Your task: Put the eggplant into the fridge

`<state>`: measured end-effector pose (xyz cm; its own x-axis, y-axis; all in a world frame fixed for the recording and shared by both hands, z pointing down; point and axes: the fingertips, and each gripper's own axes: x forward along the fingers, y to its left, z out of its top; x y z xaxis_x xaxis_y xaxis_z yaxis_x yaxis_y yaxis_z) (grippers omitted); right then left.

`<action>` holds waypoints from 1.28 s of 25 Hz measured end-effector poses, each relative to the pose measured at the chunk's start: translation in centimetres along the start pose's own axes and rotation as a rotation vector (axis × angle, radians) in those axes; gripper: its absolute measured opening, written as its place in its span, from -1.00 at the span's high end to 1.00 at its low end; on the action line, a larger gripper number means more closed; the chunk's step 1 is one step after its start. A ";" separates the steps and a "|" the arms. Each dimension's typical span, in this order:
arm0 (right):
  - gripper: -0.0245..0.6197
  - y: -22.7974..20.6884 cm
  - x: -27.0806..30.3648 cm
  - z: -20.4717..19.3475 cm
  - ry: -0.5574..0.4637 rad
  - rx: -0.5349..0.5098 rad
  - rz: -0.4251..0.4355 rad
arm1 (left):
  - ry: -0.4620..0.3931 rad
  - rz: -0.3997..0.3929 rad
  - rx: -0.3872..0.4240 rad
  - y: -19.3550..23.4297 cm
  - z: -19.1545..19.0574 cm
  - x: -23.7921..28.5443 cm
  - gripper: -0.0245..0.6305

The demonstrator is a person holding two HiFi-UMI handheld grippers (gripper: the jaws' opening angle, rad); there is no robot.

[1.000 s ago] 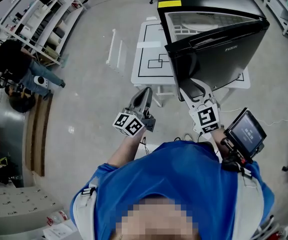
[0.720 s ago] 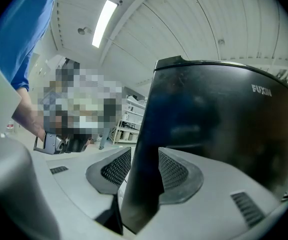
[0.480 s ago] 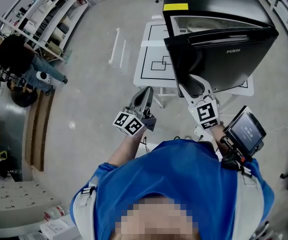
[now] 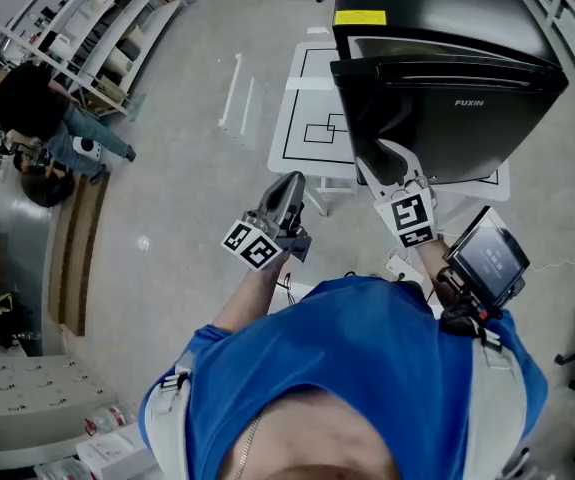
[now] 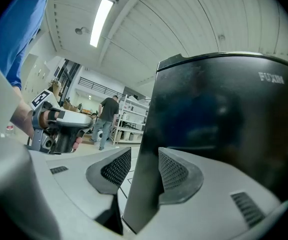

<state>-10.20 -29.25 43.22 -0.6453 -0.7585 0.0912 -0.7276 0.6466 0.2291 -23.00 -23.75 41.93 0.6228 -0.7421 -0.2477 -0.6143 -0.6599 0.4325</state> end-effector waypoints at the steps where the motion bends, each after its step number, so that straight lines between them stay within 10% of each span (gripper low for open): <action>1: 0.38 -0.2 0.3 0.0 0.000 0.000 0.000 | -0.003 -0.012 -0.004 -0.1 0.1 0.1 0.90; 32: 0.57 -4.3 4.3 0.2 -0.003 -0.013 -0.037 | -0.005 0.005 0.014 2.2 0.7 2.0 0.90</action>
<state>-9.91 -35.27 42.48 -0.6188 -0.7816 0.0792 -0.7480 0.6170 0.2444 -23.47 -26.78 41.83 0.6172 -0.7460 -0.2501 -0.6240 -0.6577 0.4218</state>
